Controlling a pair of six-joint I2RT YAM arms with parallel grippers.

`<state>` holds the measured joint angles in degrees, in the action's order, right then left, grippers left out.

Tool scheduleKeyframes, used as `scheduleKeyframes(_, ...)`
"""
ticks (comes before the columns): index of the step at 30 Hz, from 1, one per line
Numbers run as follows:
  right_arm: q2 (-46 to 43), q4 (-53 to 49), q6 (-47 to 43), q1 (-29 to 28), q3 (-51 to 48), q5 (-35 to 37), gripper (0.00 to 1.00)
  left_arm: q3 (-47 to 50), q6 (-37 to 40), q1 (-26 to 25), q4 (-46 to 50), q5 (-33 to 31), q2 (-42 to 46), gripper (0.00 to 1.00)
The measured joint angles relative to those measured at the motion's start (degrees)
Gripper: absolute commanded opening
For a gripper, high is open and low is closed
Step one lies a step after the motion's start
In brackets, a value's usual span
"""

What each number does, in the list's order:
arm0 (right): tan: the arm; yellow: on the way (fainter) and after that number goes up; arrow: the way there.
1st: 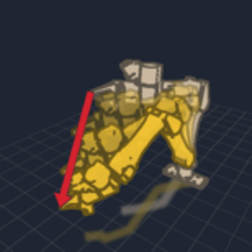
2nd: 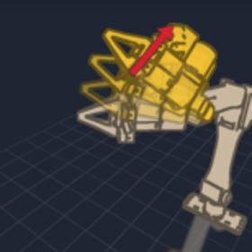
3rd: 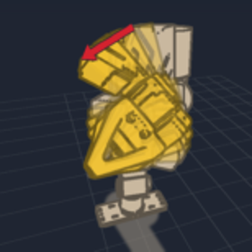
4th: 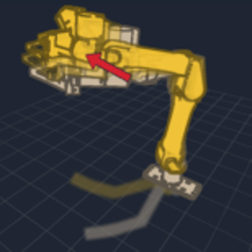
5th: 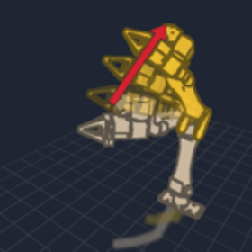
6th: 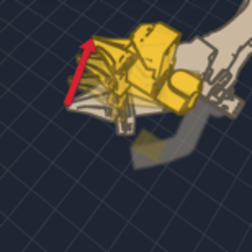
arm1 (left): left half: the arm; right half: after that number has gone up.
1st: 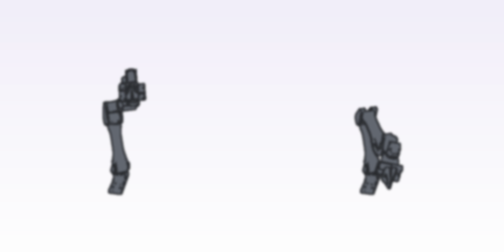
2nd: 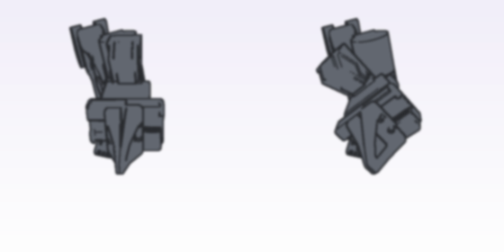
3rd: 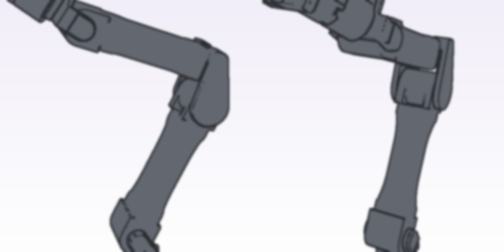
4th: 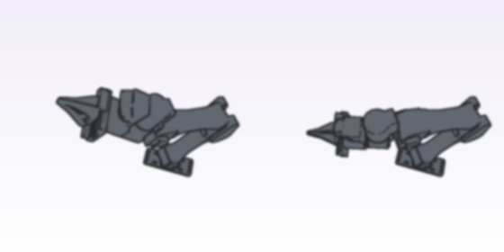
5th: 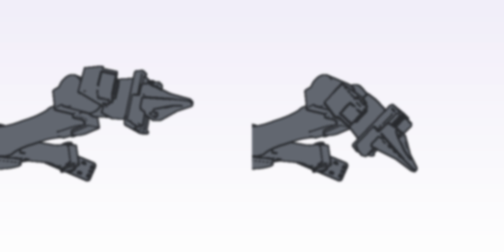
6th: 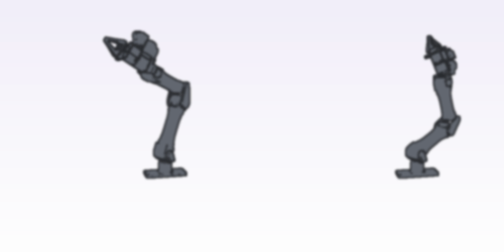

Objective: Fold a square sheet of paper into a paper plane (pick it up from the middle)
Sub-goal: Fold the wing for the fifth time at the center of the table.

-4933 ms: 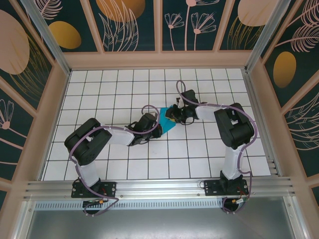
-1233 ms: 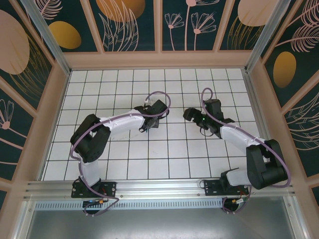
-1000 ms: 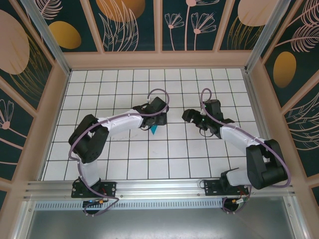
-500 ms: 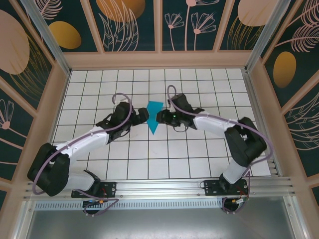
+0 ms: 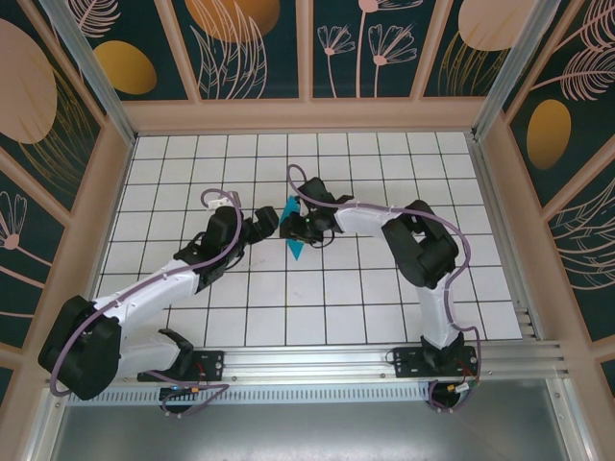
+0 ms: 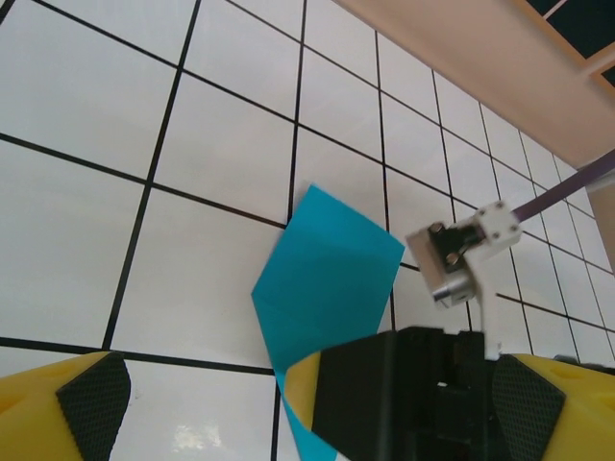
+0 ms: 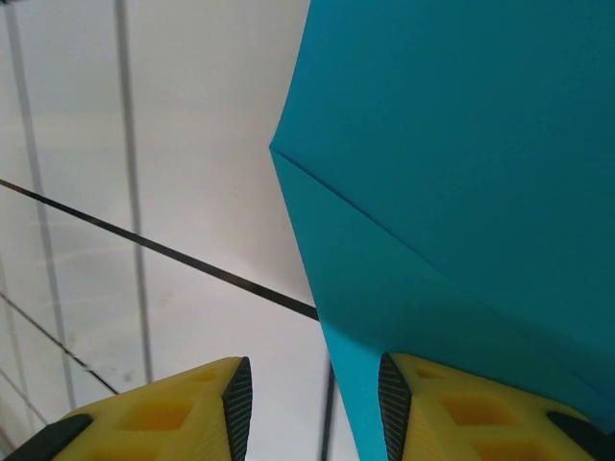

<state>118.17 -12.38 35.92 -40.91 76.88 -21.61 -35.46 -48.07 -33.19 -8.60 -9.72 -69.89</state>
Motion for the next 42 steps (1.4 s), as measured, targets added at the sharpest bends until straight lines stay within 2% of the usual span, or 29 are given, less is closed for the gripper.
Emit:
scheduleKeyframes(4, 0.3, -1.6, -4.2, 0.6, 0.2, -0.8, 0.43, 0.0, 0.0, 0.0, -0.5, -0.9, -0.2, 0.99)
scheduleKeyframes(10, -1.4, -3.8, -16.9, 1.5, -2.1, -1.5, 0.42, -1.2, 0.9, 0.0, 0.5, -1.5, -2.9, 0.99)
scheduleKeyframes(17, -6.3, -11.5, -26.3, 4.3, -5.4, 3.8, 0.42, -3.4, 0.8, 0.0, 1.5, -2.7, -6.7, 0.99)
scheduleKeyframes(21, -7.6, -12.5, -24.3, 4.9, -5.4, 7.1, 0.42, -4.2, 0.4, 0.1, 2.2, -2.7, -9.0, 0.99)
scheduleKeyframes(27, -8.1, -9.0, -13.2, 5.0, -4.3, 11.1, 0.42, -4.5, -0.5, 0.1, 2.5, -2.6, -10.8, 0.98)
scheduleKeyframes(32, -3.7, -7.0, -7.6, 5.0, 1.2, 12.7, 0.42, -4.5, -1.2, 0.3, 2.7, -2.1, -11.7, 0.98)
scheduleKeyframes(38, 0.9, -6.4, -6.6, 5.0, 4.4, 12.4, 0.41, -4.6, -1.8, 0.3, 3.0, -1.1, -12.5, 0.99)
scheduleKeyframes(42, 1.2, -6.5, -10.3, 5.1, 4.4, 9.5, 0.40, -4.6, -1.8, 0.3, 3.5, -1.0, -12.6, 0.98)
